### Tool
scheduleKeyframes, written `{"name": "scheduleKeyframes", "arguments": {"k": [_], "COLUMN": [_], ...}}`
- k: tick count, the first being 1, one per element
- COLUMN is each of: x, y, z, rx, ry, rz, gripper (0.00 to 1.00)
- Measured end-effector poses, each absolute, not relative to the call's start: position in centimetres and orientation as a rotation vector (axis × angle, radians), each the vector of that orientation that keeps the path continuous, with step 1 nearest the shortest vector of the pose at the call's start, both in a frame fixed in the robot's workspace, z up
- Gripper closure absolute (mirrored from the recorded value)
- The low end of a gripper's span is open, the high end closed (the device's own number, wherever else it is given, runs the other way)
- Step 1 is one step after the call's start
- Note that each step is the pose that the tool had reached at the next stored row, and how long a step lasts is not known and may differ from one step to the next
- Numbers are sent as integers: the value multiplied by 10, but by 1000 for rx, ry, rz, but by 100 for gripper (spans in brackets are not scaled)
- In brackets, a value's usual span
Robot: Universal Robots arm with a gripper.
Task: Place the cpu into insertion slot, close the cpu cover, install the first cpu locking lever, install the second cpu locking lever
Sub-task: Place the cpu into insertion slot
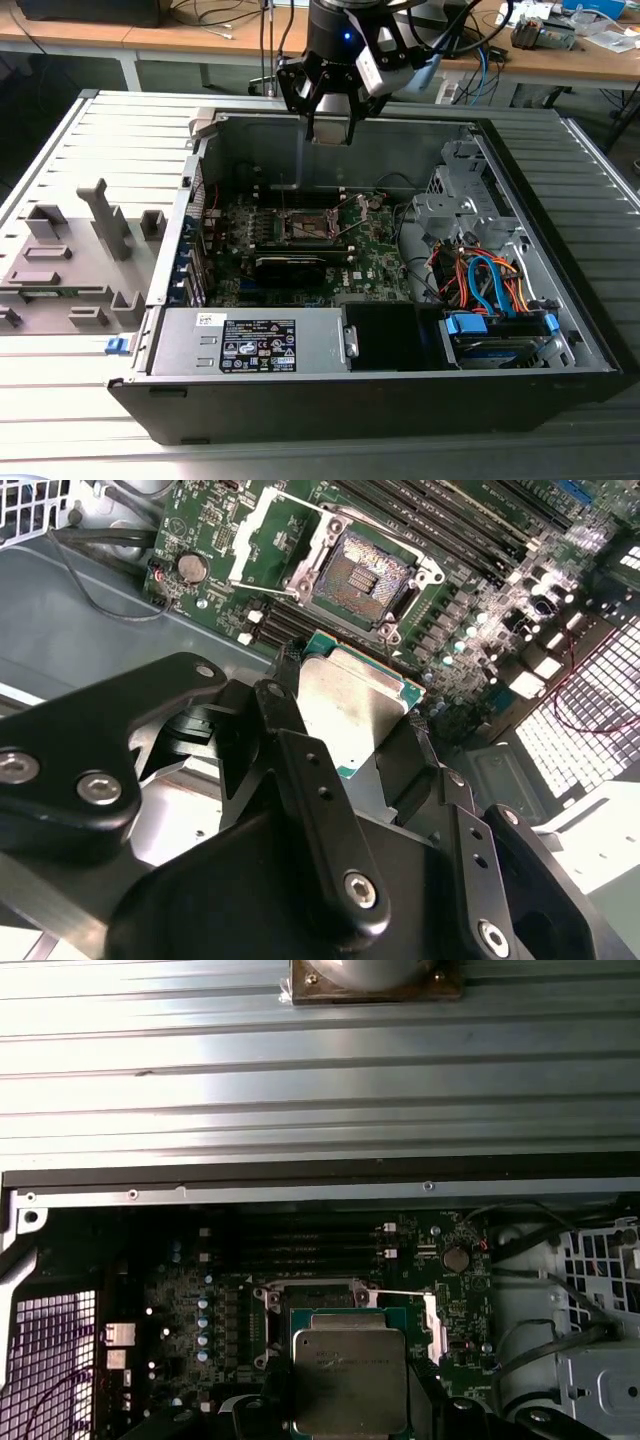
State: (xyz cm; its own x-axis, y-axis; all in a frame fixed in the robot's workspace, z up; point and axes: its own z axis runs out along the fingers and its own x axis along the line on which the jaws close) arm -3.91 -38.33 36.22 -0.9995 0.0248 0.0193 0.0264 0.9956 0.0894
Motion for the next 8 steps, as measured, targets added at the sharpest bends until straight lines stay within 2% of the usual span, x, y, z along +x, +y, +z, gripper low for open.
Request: {"name": "scheduleKeyframes", "arguments": {"k": [8], "x": [-39], "y": [-386], "z": [361], "rx": [-40], "ry": [-3120], "rz": [-140], "gripper": [45]}}
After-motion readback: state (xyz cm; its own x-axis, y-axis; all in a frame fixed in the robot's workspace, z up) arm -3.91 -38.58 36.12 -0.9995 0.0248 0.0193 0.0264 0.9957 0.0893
